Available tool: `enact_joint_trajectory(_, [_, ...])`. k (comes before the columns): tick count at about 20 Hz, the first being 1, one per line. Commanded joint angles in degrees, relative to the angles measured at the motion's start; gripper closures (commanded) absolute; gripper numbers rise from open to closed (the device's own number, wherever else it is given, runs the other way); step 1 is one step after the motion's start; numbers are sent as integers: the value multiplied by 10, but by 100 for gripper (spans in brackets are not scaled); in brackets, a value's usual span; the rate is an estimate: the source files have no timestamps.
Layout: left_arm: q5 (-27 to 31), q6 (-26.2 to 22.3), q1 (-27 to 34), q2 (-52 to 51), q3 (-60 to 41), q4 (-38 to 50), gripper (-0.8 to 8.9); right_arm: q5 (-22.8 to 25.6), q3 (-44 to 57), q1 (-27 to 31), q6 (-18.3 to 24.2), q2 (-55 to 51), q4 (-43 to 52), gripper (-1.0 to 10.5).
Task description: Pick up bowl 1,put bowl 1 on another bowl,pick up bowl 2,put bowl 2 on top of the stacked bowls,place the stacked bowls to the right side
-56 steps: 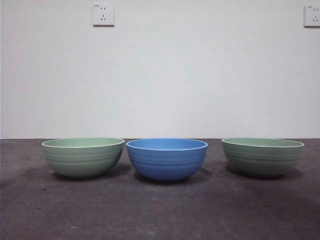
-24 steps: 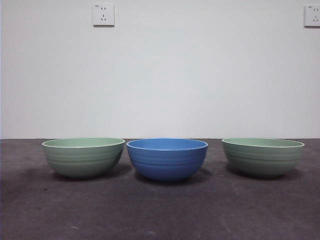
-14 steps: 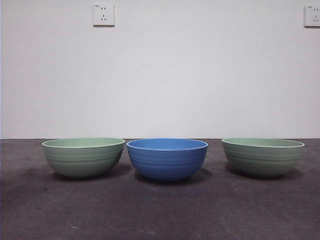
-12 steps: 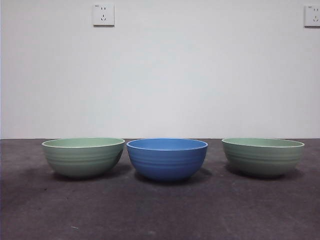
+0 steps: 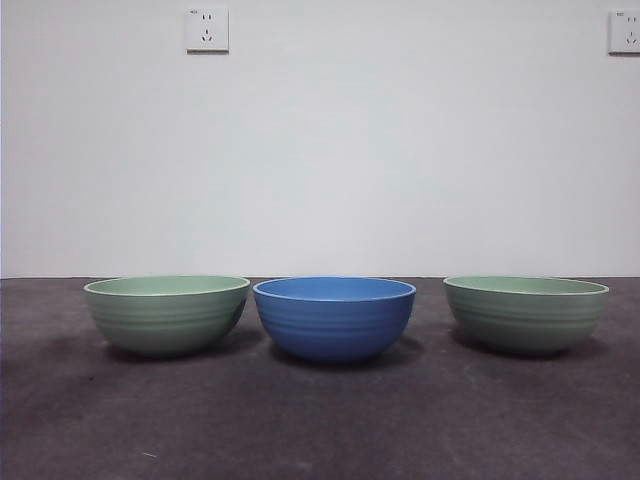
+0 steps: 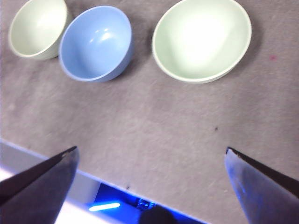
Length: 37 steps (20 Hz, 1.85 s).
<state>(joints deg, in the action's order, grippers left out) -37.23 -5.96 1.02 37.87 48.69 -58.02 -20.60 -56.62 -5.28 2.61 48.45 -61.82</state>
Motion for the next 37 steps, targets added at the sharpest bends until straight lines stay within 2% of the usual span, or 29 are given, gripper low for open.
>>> enact_joint_trajectory(1, [-3,-2,0,0,2,0,179,28,-1,-1,-21,20,23,379])
enact_joint_trajectory(4, [-3,-1,0,0,2,0,179,46,-1,-1,-34,53,57,379])
enact_joint_trajectory(9, [-3,-1,0,0,2,-5,179,49,-1,-1,-47,132,121,381])
enact_joint_trajectory(15, [-3,-1,0,0,2,-6,180,88,-1,-1,-53,241,191,383])
enact_joint_trajectory(21, [-3,-1,0,0,2,-8,180,92,-1,0,-58,331,256,391])
enact_joint_trajectory(25, [-3,-1,0,0,2,-8,180,92,-1,0,-61,376,298,517])
enact_joint_trajectory(30, [-3,-1,0,0,2,-9,180,108,-1,0,-73,415,331,549])
enact_joint_trajectory(37, [-3,-1,0,0,2,-20,180,117,-1,0,-73,439,351,826])
